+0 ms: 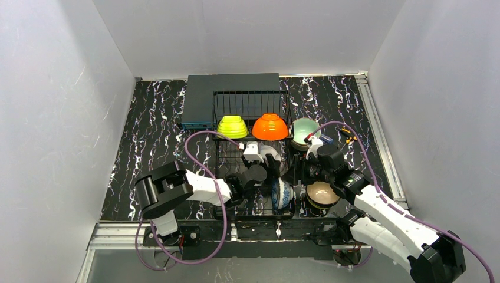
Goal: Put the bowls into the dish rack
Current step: Adjust the dish rack at the center of the board.
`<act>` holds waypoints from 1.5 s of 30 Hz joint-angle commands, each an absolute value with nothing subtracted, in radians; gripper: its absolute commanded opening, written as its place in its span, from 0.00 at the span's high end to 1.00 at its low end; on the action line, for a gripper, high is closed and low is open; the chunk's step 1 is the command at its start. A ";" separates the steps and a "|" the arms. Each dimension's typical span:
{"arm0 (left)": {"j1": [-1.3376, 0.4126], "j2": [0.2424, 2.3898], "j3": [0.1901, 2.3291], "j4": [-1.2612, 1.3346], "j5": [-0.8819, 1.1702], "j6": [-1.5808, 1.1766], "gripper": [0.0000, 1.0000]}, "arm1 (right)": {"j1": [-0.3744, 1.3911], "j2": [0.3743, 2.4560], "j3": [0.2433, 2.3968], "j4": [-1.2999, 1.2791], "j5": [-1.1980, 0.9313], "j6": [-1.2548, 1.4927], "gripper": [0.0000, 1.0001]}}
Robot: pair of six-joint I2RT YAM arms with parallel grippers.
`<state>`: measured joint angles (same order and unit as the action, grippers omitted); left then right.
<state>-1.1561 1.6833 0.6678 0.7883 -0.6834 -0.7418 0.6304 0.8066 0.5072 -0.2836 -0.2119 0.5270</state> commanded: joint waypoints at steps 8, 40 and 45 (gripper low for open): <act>-1.126 1.726 0.738 0.688 -0.789 -0.712 0.97 | 0.637 0.792 0.529 -0.314 -0.226 0.509 0.35; -1.163 1.522 0.663 0.682 -0.615 -0.745 0.04 | 0.637 0.788 0.529 -0.324 -0.218 0.501 0.33; -1.174 1.496 0.661 0.681 -0.603 -0.751 0.07 | 0.637 0.787 0.531 -0.324 -0.221 0.502 0.33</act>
<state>-1.1549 1.6001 0.6563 0.6277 -0.6170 -0.7609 0.6315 0.7975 0.5076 -0.3367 -0.2127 0.5186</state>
